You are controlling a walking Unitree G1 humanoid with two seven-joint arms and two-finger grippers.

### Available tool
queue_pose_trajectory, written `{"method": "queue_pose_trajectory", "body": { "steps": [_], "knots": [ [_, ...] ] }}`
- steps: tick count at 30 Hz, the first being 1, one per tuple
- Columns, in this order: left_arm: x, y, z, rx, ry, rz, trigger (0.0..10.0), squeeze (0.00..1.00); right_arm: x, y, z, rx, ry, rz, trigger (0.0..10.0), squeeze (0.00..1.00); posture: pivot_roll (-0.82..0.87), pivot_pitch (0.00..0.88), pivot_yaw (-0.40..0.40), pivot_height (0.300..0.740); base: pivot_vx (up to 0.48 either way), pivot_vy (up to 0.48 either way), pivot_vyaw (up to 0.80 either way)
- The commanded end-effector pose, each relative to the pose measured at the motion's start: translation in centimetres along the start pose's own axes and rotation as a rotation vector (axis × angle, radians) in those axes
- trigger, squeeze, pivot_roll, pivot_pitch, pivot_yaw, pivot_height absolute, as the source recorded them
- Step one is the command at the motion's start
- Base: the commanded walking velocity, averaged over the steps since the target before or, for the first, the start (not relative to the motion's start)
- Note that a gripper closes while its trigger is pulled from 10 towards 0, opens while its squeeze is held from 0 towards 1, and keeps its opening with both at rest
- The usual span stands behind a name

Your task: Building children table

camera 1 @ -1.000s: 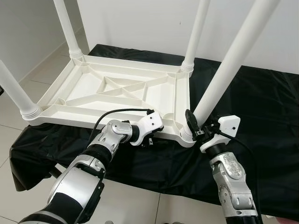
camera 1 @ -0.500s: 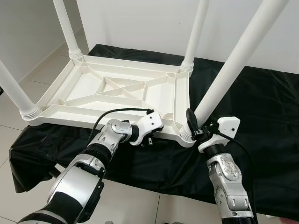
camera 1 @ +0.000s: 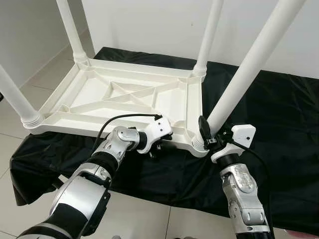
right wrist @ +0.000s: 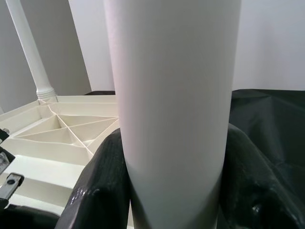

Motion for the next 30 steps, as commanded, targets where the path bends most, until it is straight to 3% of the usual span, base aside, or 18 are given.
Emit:
{"method": "queue_pose_trajectory", "body": {
  "steps": [1,3,4,23,30],
  "knots": [
    [-0.2,-0.8,-0.7,0.03,-0.029,0.02,0.5,0.0,1.2,-3.9,-0.6,-0.002,-0.032,0.16,10.0,0.0,-0.08,0.07,0.012,0.74,0.0,0.0,0.0],
    [-0.2,-0.8,-0.7,0.03,-0.027,0.023,0.5,0.0,1.2,-3.9,-0.6,-0.001,-0.032,0.16,10.0,0.0,-0.08,0.07,0.012,0.74,0.0,0.0,0.0],
    [-0.2,-0.9,-0.6,0.024,-0.023,0.035,10.0,0.0,1.2,-3.9,-0.6,-0.001,-0.033,0.159,10.0,0.0,-0.08,0.07,0.012,0.74,0.0,0.0,0.0],
    [0.0,-1.0,-0.3,0.016,-0.018,0.045,10.0,0.0,1.3,-4.0,-1.0,0.015,-0.058,0.165,10.0,0.0,-0.08,0.071,0.011,0.74,0.0,0.0,0.0],
    [0.1,-0.8,-0.1,0.017,-0.012,0.04,10.0,0.0,1.8,-4.5,-1.9,0.045,-0.132,0.178,10.0,0.0,-0.08,0.067,0.013,0.74,0.0,0.0,0.0]
  ]
}}
Point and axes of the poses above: a point about 5 cm out from each wrist's last joint towards the gripper, its own x axis pointing back from the gripper into the wrist, its own y axis along the axis of the wrist's last joint, z = x × y, the point moved 6 cm from there along -x, pointing out of the wrist towards the gripper, and after that the axes turned 2 degrees about -x, right-handed, at the moved point
